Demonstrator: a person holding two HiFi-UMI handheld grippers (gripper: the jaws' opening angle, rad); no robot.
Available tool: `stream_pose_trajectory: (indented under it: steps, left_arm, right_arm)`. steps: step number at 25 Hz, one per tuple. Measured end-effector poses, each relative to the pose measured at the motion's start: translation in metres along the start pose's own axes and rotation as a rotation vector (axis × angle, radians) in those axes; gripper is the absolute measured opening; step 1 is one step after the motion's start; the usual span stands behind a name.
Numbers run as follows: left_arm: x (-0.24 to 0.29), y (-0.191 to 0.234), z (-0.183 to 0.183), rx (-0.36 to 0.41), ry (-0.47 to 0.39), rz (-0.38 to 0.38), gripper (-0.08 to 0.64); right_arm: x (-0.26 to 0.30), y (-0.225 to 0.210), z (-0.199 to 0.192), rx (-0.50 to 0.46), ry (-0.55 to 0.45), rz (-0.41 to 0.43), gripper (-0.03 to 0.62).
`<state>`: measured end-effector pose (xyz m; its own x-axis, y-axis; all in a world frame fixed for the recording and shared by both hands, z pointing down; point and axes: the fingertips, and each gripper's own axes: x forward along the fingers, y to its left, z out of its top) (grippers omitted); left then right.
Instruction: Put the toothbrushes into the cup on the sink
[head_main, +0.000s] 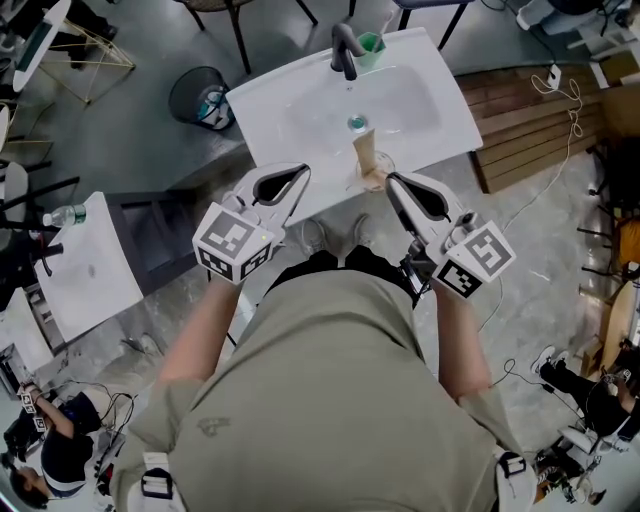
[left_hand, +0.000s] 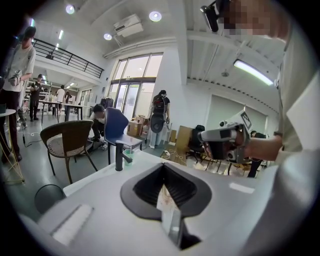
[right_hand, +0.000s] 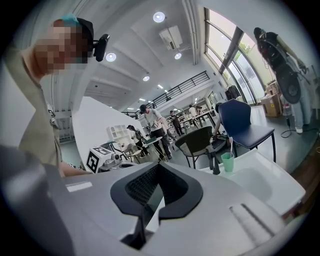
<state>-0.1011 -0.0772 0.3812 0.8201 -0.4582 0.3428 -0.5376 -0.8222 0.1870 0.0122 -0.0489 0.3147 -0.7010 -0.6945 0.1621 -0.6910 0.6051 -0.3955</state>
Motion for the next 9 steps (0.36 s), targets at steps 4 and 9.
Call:
stream_pose_trajectory:
  steps: [4, 9]
  left_arm:
    - [0.0019, -0.0036, -0.0017, -0.001, 0.010, -0.009, 0.006]
    - [0.0024, -0.0077, -0.0045, -0.007, 0.017, -0.019, 0.006]
  right_arm:
    - [-0.0005, -0.0003, -0.0027, 0.006, 0.005, -0.001, 0.011]
    - [-0.0025, 0.0000, -0.0065, 0.016, 0.007, -0.005, 0.011]
